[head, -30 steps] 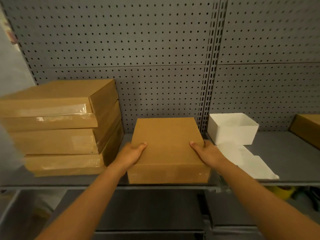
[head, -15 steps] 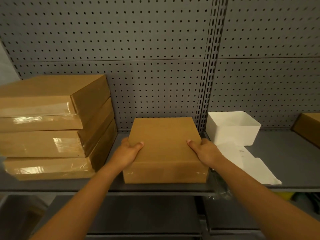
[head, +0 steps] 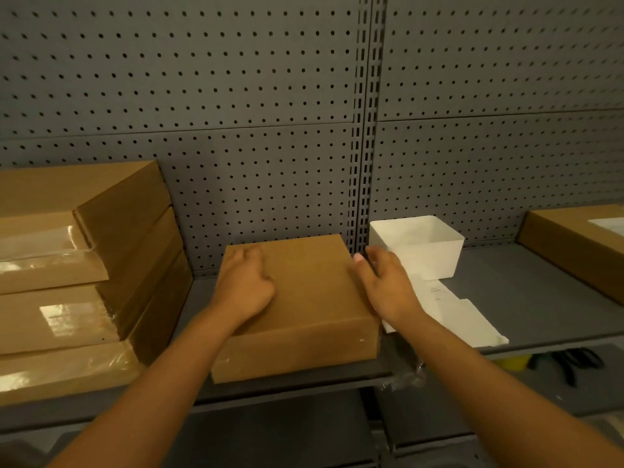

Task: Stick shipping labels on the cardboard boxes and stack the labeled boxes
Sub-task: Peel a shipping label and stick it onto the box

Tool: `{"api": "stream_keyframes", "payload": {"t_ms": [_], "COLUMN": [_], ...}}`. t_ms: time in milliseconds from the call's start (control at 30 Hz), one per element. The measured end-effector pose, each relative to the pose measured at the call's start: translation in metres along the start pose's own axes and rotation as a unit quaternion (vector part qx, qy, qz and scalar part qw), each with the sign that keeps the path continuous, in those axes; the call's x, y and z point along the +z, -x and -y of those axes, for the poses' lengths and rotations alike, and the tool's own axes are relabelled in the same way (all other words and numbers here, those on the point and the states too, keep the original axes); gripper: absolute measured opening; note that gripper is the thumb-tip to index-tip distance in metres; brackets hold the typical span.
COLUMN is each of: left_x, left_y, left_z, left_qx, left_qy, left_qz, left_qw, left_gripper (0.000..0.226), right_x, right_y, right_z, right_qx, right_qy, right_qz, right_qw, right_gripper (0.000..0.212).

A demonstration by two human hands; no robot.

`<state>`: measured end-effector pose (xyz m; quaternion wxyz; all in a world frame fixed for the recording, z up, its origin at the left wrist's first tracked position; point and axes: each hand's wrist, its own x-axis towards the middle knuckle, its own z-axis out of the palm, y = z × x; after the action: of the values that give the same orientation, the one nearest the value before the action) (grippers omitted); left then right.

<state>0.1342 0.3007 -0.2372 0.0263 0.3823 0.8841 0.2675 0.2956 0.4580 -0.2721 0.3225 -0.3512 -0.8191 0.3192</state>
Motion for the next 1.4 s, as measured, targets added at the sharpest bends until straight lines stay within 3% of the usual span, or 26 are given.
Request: {"api": "stream_keyframes", "payload": {"t_ms": [167, 267, 433, 500, 567, 667, 900, 1000, 1200, 1400], "left_x": [0.024, 0.038, 0.057, 0.063, 0.07, 0.078, 0.097, 0.102, 0.105, 0.106], "left_y": [-0.012, -0.013, -0.015, -0.014, -0.014, -0.016, -0.019, -0.016, -0.014, -0.019], "left_z": [-0.038, -0.056, -0.083, -0.094, -0.105, -0.119, -0.146, -0.155, -0.165, -0.169], "left_qx": [0.097, 0.123, 0.158, 0.165, 0.165, 0.153, 0.099, 0.08, 0.058, -0.002], "left_qy": [0.038, 0.046, 0.071, 0.071, 0.066, 0.07, 0.076, 0.094, 0.172, 0.271], "left_qz": [0.073, 0.085, 0.087, 0.087, 0.09, 0.094, 0.127, 0.15, 0.168, 0.18], "left_qw": [0.992, 0.988, 0.981, 0.98, 0.98, 0.981, 0.984, 0.981, 0.969, 0.946], "left_gripper": [0.044, 0.04, 0.033, 0.031, 0.03, 0.031, 0.037, 0.045, 0.025, 0.021], "right_x": [-0.042, -0.057, -0.056, -0.055, -0.059, -0.076, -0.11, -0.114, -0.118, -0.121], "right_y": [-0.008, -0.006, -0.013, -0.017, -0.022, -0.03, -0.045, -0.049, -0.053, -0.051], "right_z": [-0.046, -0.077, -0.089, -0.091, -0.096, -0.1, -0.097, -0.096, -0.092, -0.105], "right_qx": [0.097, 0.176, 0.235, 0.226, 0.206, 0.173, 0.1, 0.089, 0.087, 0.116], "right_qy": [0.062, 0.087, 0.018, 0.038, 0.01, -0.094, -0.217, -0.234, -0.239, -0.233], "right_qz": [-0.096, -0.054, 0.058, 0.074, 0.06, 0.065, 0.111, 0.101, 0.062, 0.126], "right_qw": [0.989, 0.979, 0.97, 0.971, 0.977, 0.978, 0.965, 0.963, 0.965, 0.957], "right_gripper": [0.042, 0.049, 0.065, 0.051, 0.021, 0.032, 0.015, 0.02, 0.007, 0.043]}}
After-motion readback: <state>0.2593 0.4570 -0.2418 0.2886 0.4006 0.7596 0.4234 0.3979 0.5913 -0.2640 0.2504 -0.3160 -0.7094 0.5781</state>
